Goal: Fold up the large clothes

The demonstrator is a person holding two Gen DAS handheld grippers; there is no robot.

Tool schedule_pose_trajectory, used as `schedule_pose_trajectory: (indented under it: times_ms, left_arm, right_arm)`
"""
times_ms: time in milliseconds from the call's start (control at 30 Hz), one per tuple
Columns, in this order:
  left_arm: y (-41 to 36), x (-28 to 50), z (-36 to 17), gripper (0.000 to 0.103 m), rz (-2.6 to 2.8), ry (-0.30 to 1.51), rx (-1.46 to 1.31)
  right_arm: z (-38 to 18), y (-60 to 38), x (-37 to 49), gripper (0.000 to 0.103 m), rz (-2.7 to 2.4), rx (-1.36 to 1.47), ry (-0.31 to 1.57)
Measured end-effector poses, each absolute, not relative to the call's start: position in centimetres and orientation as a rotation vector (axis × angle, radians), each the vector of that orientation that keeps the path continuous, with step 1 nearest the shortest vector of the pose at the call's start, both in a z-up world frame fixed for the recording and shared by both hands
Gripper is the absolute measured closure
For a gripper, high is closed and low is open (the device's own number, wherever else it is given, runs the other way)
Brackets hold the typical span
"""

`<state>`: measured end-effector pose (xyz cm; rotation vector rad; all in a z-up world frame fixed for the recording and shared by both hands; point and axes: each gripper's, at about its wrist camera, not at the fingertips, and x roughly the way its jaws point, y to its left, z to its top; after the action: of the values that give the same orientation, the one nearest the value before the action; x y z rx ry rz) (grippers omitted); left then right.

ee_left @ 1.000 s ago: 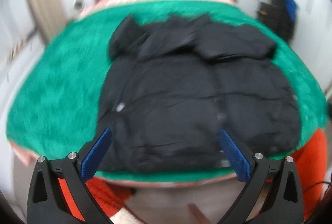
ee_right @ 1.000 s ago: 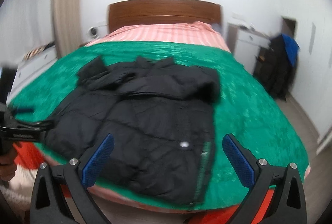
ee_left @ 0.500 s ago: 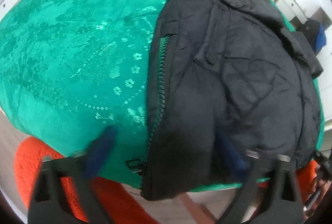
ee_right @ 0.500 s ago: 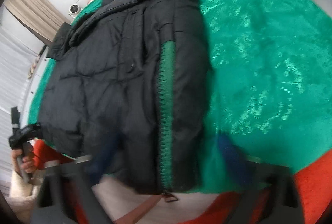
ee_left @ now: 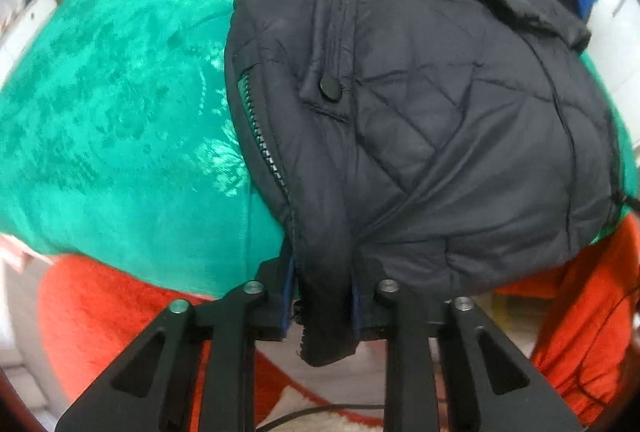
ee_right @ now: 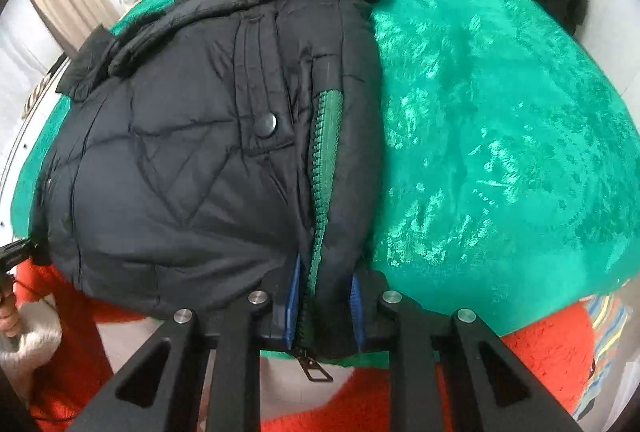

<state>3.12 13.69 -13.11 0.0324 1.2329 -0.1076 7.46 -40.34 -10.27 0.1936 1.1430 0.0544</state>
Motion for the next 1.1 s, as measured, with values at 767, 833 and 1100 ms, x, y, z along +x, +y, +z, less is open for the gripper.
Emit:
schedule_pose_trajectory:
  times_ms: [767, 833, 1100]
  left_arm:
    - [-0.8, 26.4, -10.4, 0.094, -0.133, 0.890, 0.524]
    - [0.4, 25.1, -9.0, 0.095, -0.122, 0.850, 0.452]
    - [17.6, 21.6, 2.0, 0.095, 0.113, 0.705, 0.025]
  right_arm:
    - [-4.8, -34.3, 0.6, 0.024, 0.117, 0.146, 0.807]
    - [-4.9, -33.0, 0.2, 0.024, 0.148, 0.116, 0.797]
    - [-4.5, -29.2, -0.6, 0.024, 0.275, -0.015, 0.716]
